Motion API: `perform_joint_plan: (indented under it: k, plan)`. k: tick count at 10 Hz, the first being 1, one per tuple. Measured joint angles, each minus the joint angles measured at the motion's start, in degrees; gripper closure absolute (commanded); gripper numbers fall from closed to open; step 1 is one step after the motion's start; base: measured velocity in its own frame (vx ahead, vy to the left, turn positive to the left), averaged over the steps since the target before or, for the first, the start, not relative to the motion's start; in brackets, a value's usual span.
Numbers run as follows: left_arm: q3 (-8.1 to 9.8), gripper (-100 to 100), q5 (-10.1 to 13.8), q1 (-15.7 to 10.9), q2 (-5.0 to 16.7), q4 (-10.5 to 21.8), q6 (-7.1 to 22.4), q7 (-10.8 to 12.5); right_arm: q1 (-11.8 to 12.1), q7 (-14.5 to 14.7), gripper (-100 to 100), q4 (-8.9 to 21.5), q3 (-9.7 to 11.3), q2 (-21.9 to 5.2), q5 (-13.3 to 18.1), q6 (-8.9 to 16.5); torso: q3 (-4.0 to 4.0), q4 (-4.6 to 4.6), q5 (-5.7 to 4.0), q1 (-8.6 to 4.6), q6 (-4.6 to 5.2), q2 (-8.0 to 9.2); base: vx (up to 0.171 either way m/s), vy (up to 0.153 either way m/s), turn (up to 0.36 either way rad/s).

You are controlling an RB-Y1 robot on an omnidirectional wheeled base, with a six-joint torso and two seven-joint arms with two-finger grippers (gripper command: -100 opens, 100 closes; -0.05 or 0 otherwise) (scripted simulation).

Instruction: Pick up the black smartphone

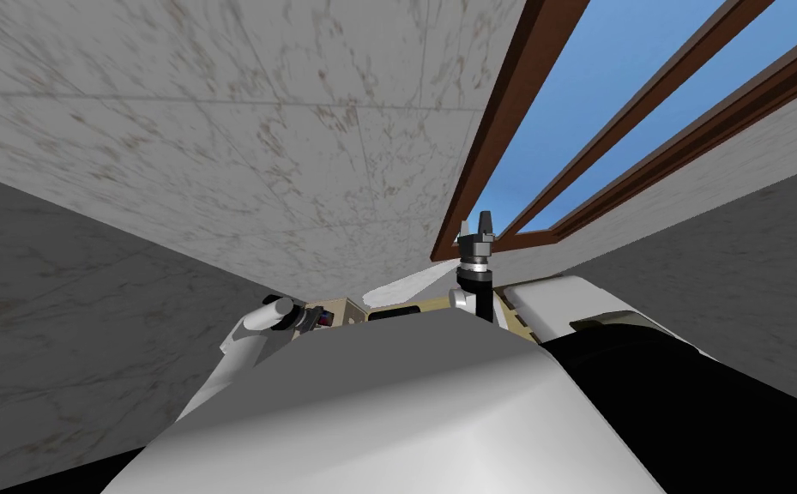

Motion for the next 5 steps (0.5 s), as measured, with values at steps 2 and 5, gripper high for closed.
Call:
perform_joint_plan:
  k: [2, 5]
  plan:
    - [-0.01, 100, 0.0, 0.0, 0.0, 0.0, 0.0, 0.0, 0.0, 0.0, 0, 0.0, 0.0, 0.0, 0.0, 0.0, 0.0, 0.0, 0.01, 0.01, -0.01, 0.01, 0.007, -0.002, 0.04]
    - [1.0, 0, 1.2, 0.0, 1.3, -1.0, 1.9, -0.2, 0.0, 0.0, 0, 0.0, 0.0, 0.0, 0.0, 0.0, -0.03, -0.01, 0.02, 0.0, -0.03, -0.05, 0.015, -0.005, 0.033]
